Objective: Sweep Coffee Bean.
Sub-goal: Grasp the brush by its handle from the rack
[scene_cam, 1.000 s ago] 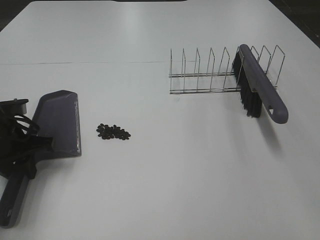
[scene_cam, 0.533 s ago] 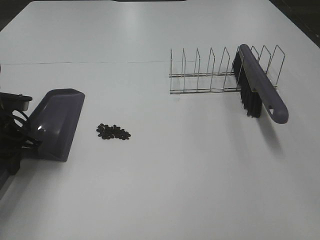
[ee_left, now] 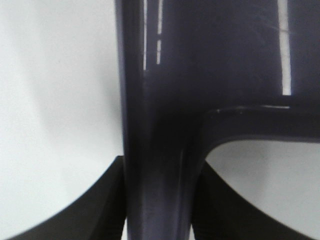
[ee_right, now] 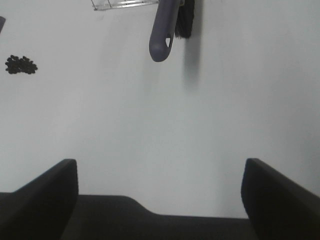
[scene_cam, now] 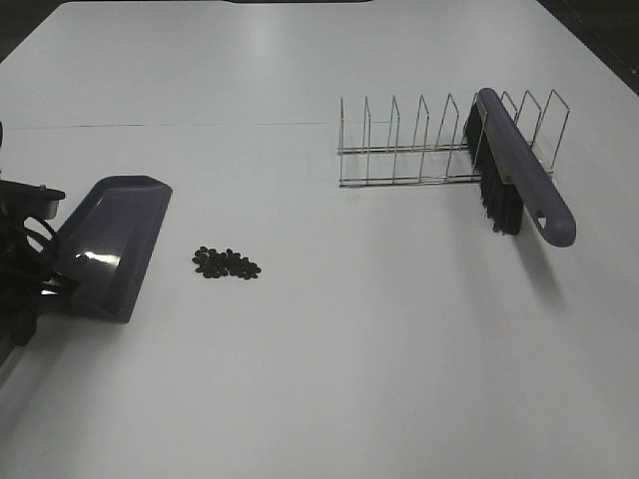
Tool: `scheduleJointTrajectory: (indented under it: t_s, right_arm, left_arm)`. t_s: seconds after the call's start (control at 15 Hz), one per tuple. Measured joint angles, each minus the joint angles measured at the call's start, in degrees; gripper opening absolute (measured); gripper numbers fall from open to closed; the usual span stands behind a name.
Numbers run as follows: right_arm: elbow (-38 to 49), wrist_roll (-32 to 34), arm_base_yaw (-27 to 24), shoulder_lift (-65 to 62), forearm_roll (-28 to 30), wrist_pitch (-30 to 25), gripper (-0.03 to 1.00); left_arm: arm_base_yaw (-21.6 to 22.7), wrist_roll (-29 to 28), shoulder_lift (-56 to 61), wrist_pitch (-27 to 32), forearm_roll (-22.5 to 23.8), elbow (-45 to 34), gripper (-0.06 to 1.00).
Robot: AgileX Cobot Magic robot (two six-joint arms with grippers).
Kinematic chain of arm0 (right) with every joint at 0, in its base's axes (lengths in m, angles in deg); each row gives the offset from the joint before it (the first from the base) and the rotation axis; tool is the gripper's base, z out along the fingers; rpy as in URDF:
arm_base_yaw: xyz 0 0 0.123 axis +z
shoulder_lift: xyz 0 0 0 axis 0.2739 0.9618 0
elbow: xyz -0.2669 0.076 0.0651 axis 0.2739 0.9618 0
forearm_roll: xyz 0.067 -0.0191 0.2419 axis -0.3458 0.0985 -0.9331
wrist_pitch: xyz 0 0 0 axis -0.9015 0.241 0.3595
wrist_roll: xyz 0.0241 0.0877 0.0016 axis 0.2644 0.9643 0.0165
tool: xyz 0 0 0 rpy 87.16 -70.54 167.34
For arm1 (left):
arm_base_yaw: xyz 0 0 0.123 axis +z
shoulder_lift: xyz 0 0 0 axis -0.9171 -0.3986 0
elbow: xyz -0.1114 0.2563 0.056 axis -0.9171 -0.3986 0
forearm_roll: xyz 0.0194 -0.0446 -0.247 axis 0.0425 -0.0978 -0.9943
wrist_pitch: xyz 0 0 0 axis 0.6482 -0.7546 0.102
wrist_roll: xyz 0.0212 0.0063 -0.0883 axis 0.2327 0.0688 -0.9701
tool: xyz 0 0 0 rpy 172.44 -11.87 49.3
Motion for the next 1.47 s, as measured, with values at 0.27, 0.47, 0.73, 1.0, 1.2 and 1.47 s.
scheduleJointTrajectory:
  t_s: [0.27,0.47,0.73,1.0,1.2,1.47]
  right_arm:
    - [-9.63,0.00,0.00,20.40,0.86,-1.60,0.77]
    - [-14.50,-0.17,0.00,30.25,2.35,-1.55,0.77]
    - [-24.24,-2.69,0.00,44.12,2.58,-1.49,0.76]
    - [-31.51,-3.04,0.00,51.80,2.58,-1.49,0.76]
    - [-37.70,-4.58,0.00,58.90,2.58,-1.49,0.76]
    - [-39.82,-5.50,0.00,66.23,2.58,-1.43,0.76]
  left_arm:
    - [0.00,0.34,0.00,-0.34,0.46,0.40,0.33]
    - [-0.52,0.34,-0.11,1.15,1.26,2.92,0.33]
    - [-4.64,1.38,-0.11,2.58,3.78,6.13,0.33]
    - [-7.79,1.38,-0.11,4.76,4.58,6.13,0.33]
    - [-7.85,-3.44,-0.11,6.82,10.94,6.30,0.33]
    - [-7.85,-2.81,-0.11,7.62,11.52,8.82,0.33]
